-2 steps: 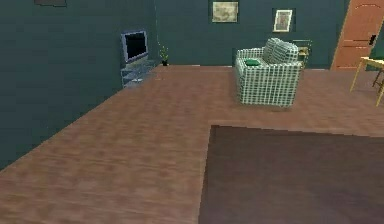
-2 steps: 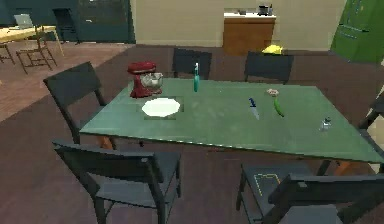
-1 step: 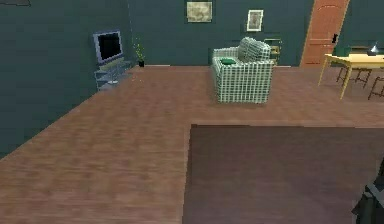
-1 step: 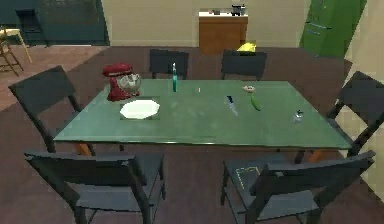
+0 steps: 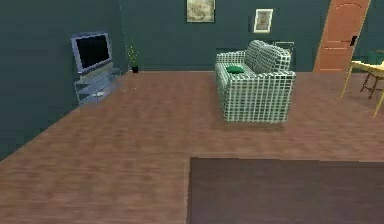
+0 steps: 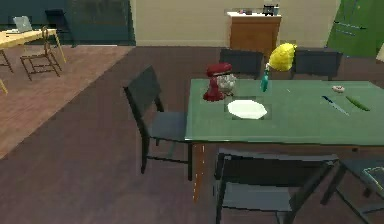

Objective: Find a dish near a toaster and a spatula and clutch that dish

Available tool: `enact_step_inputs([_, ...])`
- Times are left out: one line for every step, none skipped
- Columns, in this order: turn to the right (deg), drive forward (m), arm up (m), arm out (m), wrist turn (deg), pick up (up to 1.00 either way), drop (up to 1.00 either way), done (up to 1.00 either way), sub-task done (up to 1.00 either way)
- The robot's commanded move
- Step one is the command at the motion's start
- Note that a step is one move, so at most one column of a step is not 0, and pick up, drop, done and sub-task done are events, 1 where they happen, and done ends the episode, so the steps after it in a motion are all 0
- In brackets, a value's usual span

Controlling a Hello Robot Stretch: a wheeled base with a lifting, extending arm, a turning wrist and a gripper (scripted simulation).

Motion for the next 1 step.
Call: enact_step_inputs([45.0,0.00,0.00,0.00,0.0,0.00,0.00,0.00,0.00])
